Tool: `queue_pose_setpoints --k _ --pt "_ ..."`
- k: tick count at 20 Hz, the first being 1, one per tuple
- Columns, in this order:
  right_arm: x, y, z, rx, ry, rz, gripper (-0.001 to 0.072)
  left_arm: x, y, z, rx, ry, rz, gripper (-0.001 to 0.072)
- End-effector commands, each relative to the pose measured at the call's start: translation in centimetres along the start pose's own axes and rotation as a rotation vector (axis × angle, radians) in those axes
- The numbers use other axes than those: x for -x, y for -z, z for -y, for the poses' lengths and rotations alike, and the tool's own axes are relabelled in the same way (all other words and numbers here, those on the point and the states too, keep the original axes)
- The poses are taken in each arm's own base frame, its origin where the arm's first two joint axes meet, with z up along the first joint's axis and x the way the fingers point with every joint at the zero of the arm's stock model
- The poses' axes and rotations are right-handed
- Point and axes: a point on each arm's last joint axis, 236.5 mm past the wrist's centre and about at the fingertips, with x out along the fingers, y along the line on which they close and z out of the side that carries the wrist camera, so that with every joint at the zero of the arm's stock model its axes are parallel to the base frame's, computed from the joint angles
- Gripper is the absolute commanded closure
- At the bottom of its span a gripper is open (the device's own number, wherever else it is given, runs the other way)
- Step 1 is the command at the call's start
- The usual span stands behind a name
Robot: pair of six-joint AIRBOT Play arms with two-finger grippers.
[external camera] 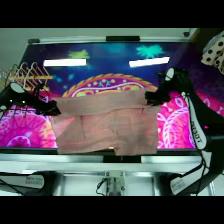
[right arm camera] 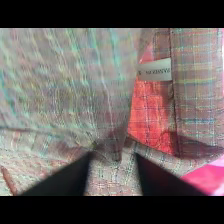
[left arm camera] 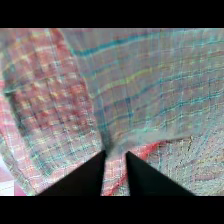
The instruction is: Fold the shirts.
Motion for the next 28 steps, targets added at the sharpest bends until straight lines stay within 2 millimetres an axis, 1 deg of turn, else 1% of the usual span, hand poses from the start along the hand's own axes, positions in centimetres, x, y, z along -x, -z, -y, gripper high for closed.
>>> queue_pose_setpoints --k 1,2,3,4,5,6,7,8,9,10,11,12,13,16,17,18,22,23,24,26,28 --pt "1.3 0.0 -0.5 0.011 -0.010 0.011 0.0173 1.1 0.0 0.0 0.047 -0.003 -0.012 0.0101" --pt "2.7 -0.2 -0.3 0.028 0.008 0.038 0.0173 2.3 -0.3 0.2 0.054 0.002 -0.012 0.0100" --pt "4.5 -0.5 0.3 0.038 0.038 0.076 0.0173 4.0 -0.5 0.5 0.061 0.006 -0.010 0.0108" --pt "6.4 -0.4 1.0 0.046 0.067 0.105 0.0173 5.6 -0.4 0.7 0.065 0.011 -0.012 0.0113" --pt "8.1 0.3 1.7 0.061 0.090 0.110 0.0143 7.2 0.2 0.8 0.074 0.015 -0.019 0.0114" --pt "9.4 1.4 2.6 0.081 0.107 0.097 0.0047 8.2 1.3 1.0 0.085 0.016 -0.026 0.0114" --pt "10.6 2.9 3.7 0.095 0.121 0.064 0.0037 8.7 2.5 1.0 0.089 0.012 -0.030 0.0114" --pt "11.4 4.5 5.1 0.081 0.131 0.032 0.0037 8.4 4.3 1.1 0.096 0.013 -0.034 0.0113" --pt "11.8 5.9 6.4 0.051 0.128 0.012 0.0037 7.4 6.4 1.1 0.114 0.016 -0.045 0.0113" --pt "11.9 7.2 7.5 0.013 0.122 0.002 0.0037 5.7 9.2 1.6 0.156 0.041 -0.059 0.0114" --pt "11.8 8.3 8.5 -0.026 0.108 0.006 0.0038 4.0 11.4 2.8 0.175 0.102 -0.055 0.0114" --pt "11.4 9.3 9.0 -0.060 0.084 0.017 0.0038 2.3 13.6 3.4 0.186 0.130 -0.036 0.0113" --pt "10.9 10.1 9.0 -0.087 0.053 0.020 0.0038 0.9 15.5 2.9 0.208 0.119 -0.016 0.0114" --pt "9.6 12.5 7.8 -0.106 -0.003 -0.002 0.0038 -1.3 19.4 1.9 0.227 0.105 0.017 0.0114" --pt "9.4 12.8 7.7 -0.102 -0.004 -0.004 0.0038 -1.8 20.3 1.9 0.233 0.107 0.014 0.0114" --pt "9.2 13.0 7.4 -0.105 -0.013 -0.001 0.0038 -2.0 20.4 2.2 0.229 0.122 0.024 0.0115" --pt "9.3 12.9 6.5 -0.109 -0.051 0.003 0.0038 -1.7 19.7 2.0 0.220 0.112 0.052 0.0115" --pt "9.3 12.8 6.3 -0.109 -0.060 0.006 0.0038 -1.8 19.7 1.7 0.226 0.104 0.052 0.0115" --pt "9.3 12.7 6.2 -0.110 -0.064 0.009 0.0038 -2.0 19.8 1.0 0.257 0.076 0.043 0.0115" --pt "9.3 12.7 6.2 -0.110 -0.064 0.010 0.0038 -2.7 20.7 -0.3 0.328 0.031 -0.014 0.0115" --pt "9.3 12.8 6.2 -0.111 -0.065 0.006 0.0038 -3.3 21.1 -0.3 0.335 0.036 -0.052 0.0115"
